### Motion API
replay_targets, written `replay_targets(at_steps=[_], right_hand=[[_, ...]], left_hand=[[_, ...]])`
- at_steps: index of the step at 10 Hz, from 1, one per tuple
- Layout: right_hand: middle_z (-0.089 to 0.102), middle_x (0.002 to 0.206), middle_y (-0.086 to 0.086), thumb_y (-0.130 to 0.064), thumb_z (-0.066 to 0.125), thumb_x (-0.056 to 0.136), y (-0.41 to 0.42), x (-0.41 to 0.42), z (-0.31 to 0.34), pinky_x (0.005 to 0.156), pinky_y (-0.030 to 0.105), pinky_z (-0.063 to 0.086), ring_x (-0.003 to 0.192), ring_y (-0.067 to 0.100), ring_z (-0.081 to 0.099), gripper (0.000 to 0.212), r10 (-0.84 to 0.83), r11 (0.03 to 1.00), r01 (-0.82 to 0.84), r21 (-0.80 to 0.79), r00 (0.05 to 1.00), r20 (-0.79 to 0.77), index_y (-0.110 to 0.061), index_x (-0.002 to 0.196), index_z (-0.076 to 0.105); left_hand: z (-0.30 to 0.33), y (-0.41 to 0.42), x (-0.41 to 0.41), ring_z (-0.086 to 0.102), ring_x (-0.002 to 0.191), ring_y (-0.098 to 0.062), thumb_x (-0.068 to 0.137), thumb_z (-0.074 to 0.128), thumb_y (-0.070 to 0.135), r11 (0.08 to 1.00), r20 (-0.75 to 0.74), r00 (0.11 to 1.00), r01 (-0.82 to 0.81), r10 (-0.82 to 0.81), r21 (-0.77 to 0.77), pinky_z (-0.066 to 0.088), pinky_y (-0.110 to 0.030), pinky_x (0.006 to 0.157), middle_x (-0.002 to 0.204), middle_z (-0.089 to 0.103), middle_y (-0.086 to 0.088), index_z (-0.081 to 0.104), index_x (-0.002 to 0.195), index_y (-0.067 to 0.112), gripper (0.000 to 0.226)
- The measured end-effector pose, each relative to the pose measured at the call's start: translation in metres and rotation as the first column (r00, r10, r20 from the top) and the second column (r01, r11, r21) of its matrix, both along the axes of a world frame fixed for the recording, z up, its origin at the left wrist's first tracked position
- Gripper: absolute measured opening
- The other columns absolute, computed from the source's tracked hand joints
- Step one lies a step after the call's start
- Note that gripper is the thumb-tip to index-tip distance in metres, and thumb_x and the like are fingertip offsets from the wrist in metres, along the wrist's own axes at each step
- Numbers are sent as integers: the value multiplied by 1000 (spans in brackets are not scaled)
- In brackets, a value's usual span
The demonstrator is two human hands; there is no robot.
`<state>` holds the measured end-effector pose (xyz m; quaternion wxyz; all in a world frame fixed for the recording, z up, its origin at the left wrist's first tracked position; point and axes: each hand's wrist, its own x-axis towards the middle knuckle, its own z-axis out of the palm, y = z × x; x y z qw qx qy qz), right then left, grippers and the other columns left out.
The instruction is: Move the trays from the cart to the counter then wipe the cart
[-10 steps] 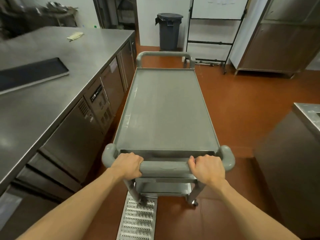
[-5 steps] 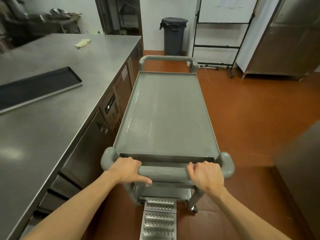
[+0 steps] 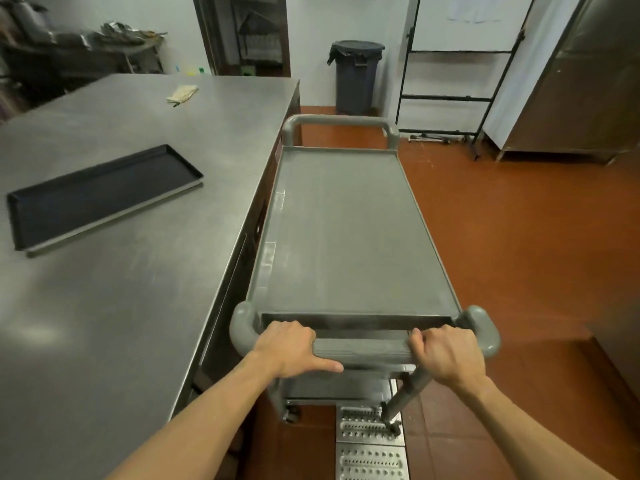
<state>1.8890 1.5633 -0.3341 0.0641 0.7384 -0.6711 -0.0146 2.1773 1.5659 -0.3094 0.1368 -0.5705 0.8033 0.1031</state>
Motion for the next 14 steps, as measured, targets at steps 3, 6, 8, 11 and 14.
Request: replay_targets(at_steps=[3, 6, 8, 11, 14], right_hand=[[63, 48, 13, -41, 34, 86, -4, 52, -5, 46, 29, 36, 47, 34, 63, 56, 10, 999, -9, -44, 1000, 27, -10, 53, 67], [56, 39, 11, -38, 39, 83, 8, 94, -7, 44, 25, 23, 35, 31, 56, 54, -24, 994, 29, -107, 999, 46, -9, 44, 61], [67, 55, 11, -44, 30, 90, 6, 93, -8, 50, 32, 34, 53, 34, 64, 60, -18, 998, 22, -54, 998, 68, -10, 53, 63], [64, 52, 6, -43, 33, 93, 10, 91, -5, 49, 30, 26, 48, 28, 59, 57, -12, 997, 21, -77, 993, 118, -12, 51, 54], [73, 81, 8, -50, 37, 93, 19, 88, 36, 68, 36, 48, 76, 31, 68, 49, -54, 995, 81, -55, 923, 382, -14, 72, 64]], left_hand=[[-4, -3, 52, 66, 85, -29, 68, 15, 94, 997, 2, 1000, 17, -17, -73, 41, -39, 70, 86, 69, -8, 61, 80, 16, 91], [-3, 2, 92, 64, 76, -23, 84, -4, 73, 991, -86, 995, -54, 43, -122, 40, -36, 72, 65, 56, 2, 55, 66, 22, 80], [-6, 4, 92, 67, 79, -23, 101, 11, 53, 977, -121, 991, -74, 50, -201, 38, -33, 68, 66, 56, 2, 65, 77, 19, 68], [-10, 7, 85, 65, 66, -15, 102, 17, 45, 961, -136, 982, -158, 130, -227, 46, -32, 64, 66, 63, 3, 63, 80, 23, 56], [25, 3, 74, 65, 103, -23, 95, 27, 65, 950, -511, 807, -302, 296, 74, 47, -42, 94, 114, 70, -5, 63, 117, 23, 60]])
